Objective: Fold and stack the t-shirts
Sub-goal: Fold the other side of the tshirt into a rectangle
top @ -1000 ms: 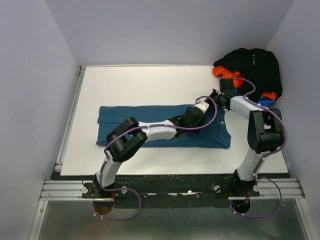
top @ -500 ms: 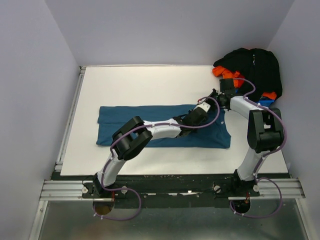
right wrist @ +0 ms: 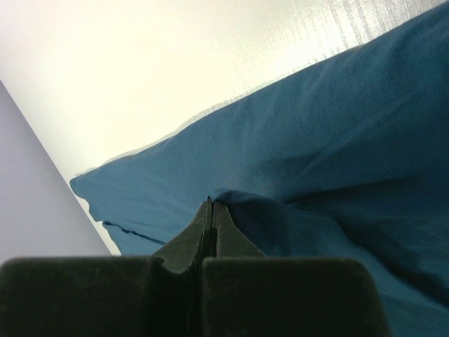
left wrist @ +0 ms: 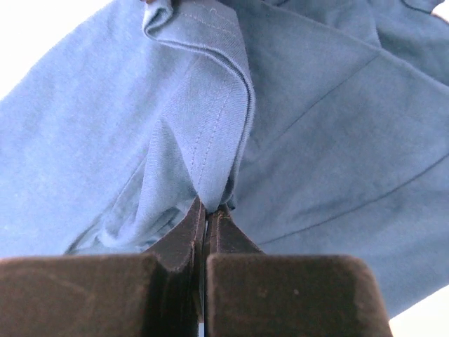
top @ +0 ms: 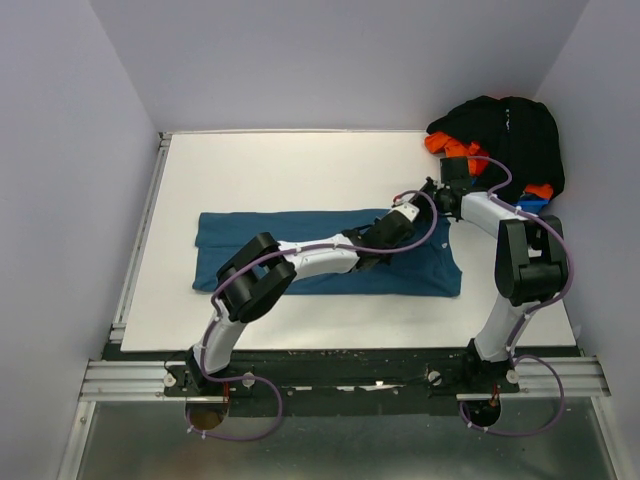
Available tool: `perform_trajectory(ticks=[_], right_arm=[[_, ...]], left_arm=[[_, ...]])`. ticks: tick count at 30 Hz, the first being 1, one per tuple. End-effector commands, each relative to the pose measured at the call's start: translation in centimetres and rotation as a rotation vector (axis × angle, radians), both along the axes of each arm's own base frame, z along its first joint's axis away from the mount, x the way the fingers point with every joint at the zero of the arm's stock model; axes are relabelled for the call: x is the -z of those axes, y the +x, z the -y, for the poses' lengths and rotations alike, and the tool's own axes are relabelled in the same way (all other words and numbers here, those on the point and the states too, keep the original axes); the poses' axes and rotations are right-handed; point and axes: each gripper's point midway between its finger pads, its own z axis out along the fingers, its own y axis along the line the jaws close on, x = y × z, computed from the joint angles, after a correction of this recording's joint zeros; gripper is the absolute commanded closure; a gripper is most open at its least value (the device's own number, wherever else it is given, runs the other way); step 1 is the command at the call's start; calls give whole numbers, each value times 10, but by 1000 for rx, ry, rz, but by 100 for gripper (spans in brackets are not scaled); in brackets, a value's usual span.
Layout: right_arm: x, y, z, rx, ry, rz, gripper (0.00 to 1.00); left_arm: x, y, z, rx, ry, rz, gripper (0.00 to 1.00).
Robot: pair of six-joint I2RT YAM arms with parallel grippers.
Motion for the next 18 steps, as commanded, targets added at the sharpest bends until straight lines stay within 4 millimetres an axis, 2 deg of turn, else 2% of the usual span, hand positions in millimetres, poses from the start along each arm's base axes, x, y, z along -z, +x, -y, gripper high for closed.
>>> perform_trajectory(ticks=[1, 5, 9, 18], right_arm=[[-6, -2, 0, -9, 21, 15, 99], [-9, -10, 1, -9, 19, 20, 99], [-12, -23, 3, -4, 16, 30, 99], [-13, -65, 7, -29, -2, 38, 99]], left_arm=[[-32, -6, -7, 40, -41, -30, 100], [-38, -18, -7, 121, -47, -85, 100], [-30, -29, -17, 155, 20, -155, 100], [-30, -46, -32, 215, 56, -188, 100]])
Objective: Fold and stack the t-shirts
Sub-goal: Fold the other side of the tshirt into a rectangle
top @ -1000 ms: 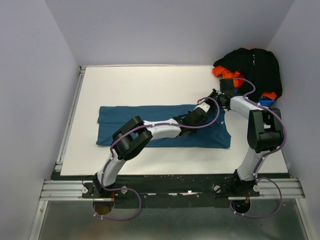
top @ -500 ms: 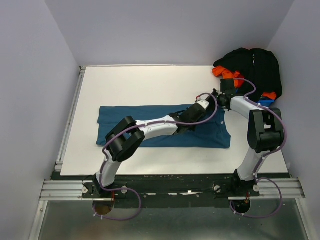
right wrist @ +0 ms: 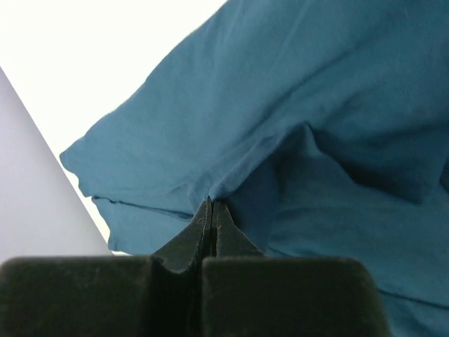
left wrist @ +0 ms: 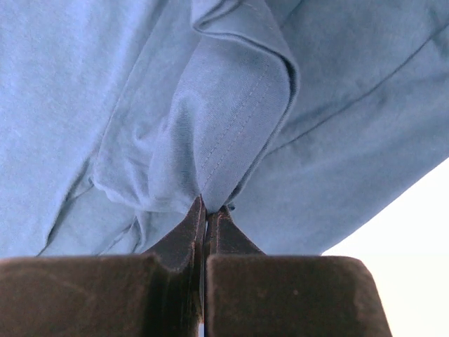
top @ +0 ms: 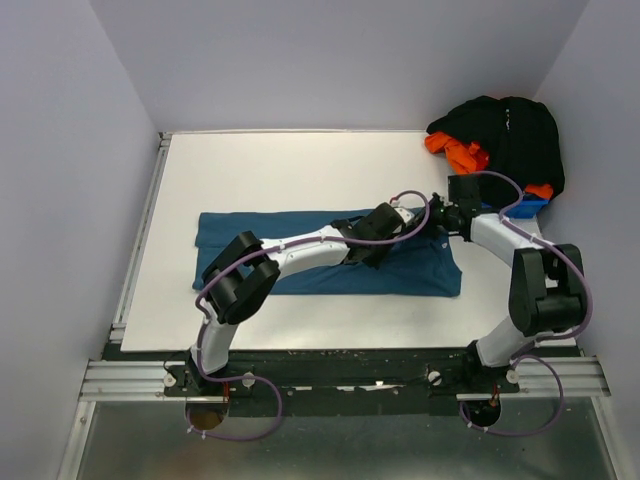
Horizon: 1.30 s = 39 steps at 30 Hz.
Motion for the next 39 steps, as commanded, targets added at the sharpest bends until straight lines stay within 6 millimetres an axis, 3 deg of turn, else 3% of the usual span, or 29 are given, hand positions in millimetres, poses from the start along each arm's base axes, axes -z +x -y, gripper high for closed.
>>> perform_trajectory(ticks=[1, 14, 21, 30, 36, 38, 39], right_arm=[[-3, -21, 3, -28, -3, 20, 99], [14, -95, 18, -25, -62, -21, 99], [20, -124, 18, -15, -42, -24, 99], [36, -151, 17, -30, -21, -56, 96], [31, -154, 16, -56, -24, -36, 82], [22, -151, 19, -61, -53, -13, 68], [17, -148, 21, -60, -67, 2, 66]], left_arm=[[-15, -15, -12, 65, 18, -19, 100], [-16, -22, -34, 136, 135, -11, 98], [-12, -30, -38, 194, 167, -43, 95], [-14, -24, -48, 249, 255, 2, 89], [-25, -18, -50, 287, 298, 59, 80], [-29, -18, -53, 284, 312, 65, 74], [-31, -19, -56, 280, 321, 63, 71]])
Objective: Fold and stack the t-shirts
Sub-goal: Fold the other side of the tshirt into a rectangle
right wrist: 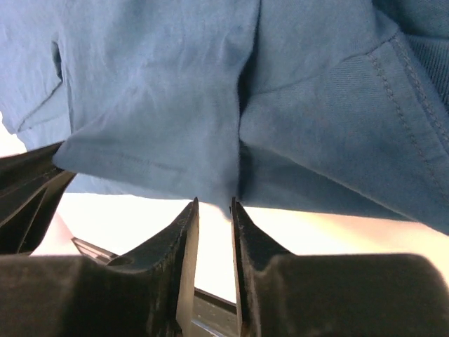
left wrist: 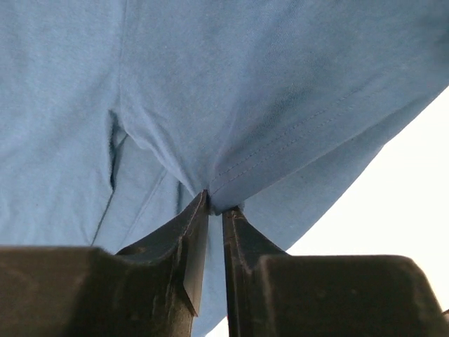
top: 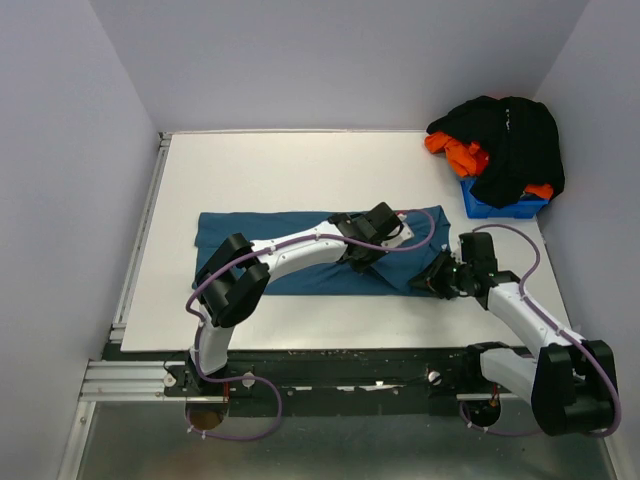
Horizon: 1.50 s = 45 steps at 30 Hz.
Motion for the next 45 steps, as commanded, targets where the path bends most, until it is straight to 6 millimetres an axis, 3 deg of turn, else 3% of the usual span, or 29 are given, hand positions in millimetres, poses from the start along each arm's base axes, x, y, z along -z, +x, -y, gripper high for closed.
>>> perform_trajectory(ticks=[1, 5, 9, 12, 14, 16, 20, 27, 31, 34, 37, 40, 42, 45], right_arm=[[-22, 7, 6, -18, -46, 57, 66], [-42, 19, 15, -4, -108, 112, 61], [-48, 28, 20, 2, -142, 139, 66], [-46, 35, 16, -11, -126, 151, 77], [-42, 40, 12, -22, -107, 147, 86], [-37, 42, 5, -43, -75, 135, 99], [-24, 40, -4, -71, -52, 89, 99], [14, 14, 1, -50, -78, -45, 99], [33, -1, 1, -63, -85, -146, 99], [37, -6, 12, -33, -144, -187, 99], [26, -4, 26, 7, -226, -191, 99], [7, 5, 32, 7, -260, -130, 99], [-6, 13, 31, -22, -271, -86, 99], [-22, 23, 14, -104, -192, -9, 99]], left_arm=[[-27, 4, -9, 10, 39, 60, 66], [-44, -1, -15, -22, 10, 61, 44], [-59, 0, -24, -75, 2, 89, 41], [-67, 14, -29, -159, -19, 139, 44], [-70, 23, -24, -231, -97, 122, 60], [-65, 30, -16, -296, -180, 74, 71], [-49, 32, 6, -375, -334, -39, 73], [-13, 38, 18, -408, -381, -149, 73], [6, 48, 13, -431, -356, -162, 73], [21, 57, 0, -469, -300, -155, 73], [27, 69, -16, -508, -266, -132, 73], [28, 72, -19, -493, -258, -129, 72], [19, 73, -16, -470, -272, -123, 71], [-11, 65, -2, -400, -386, -133, 68]])
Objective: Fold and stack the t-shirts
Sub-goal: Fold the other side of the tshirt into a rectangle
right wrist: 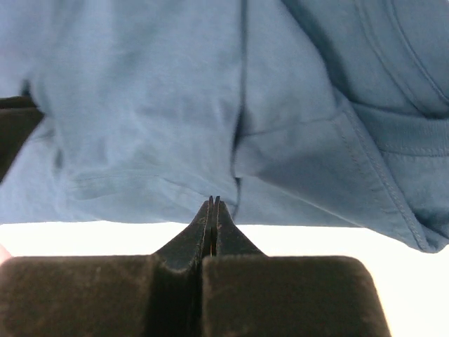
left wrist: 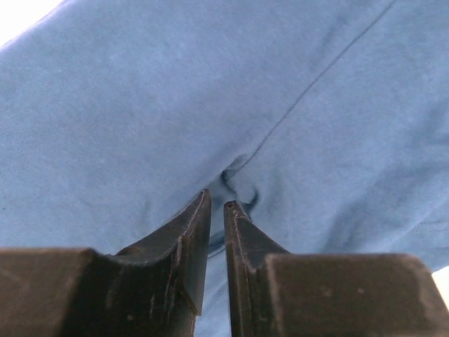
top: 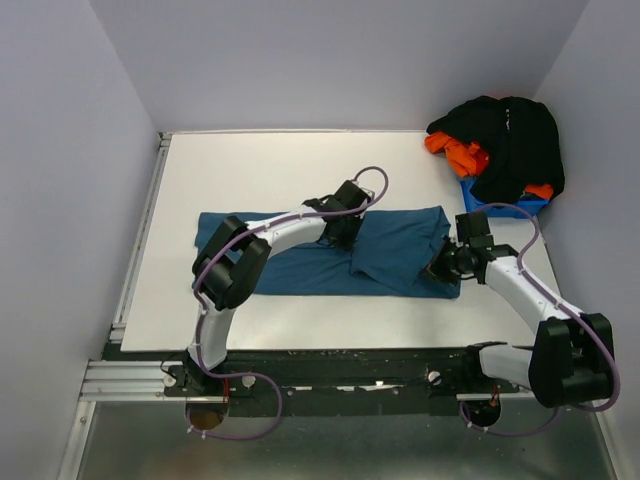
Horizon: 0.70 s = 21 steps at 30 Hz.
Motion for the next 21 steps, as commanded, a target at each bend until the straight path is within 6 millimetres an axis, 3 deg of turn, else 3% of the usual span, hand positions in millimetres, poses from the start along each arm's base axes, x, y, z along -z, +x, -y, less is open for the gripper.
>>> perform_trajectory(ticks=[1, 4, 6, 10, 13, 18, 21], right_arm=[[-23, 9, -16, -117, 60, 85, 99], [-24, 10, -31, -151, 141, 108, 99], [-16, 9, -34, -159, 142, 84, 99], [11, -2, -41, -171, 139, -23, 99], [32, -14, -37, -148, 97, -122, 99], [49, -43, -23, -90, 29, -195, 99], [50, -54, -11, -51, -18, -204, 99]], left_arm=[[-54, -5, 23, 80, -162, 77, 68], [-73, -15, 27, 93, -233, 80, 67], [-71, -24, 30, 103, -250, 36, 67], [-45, -48, 44, 133, -267, -57, 68], [-19, -53, 48, 123, -246, -110, 68], [12, -44, 41, 95, -166, -119, 69], [17, -34, 33, 73, -132, -101, 70]])
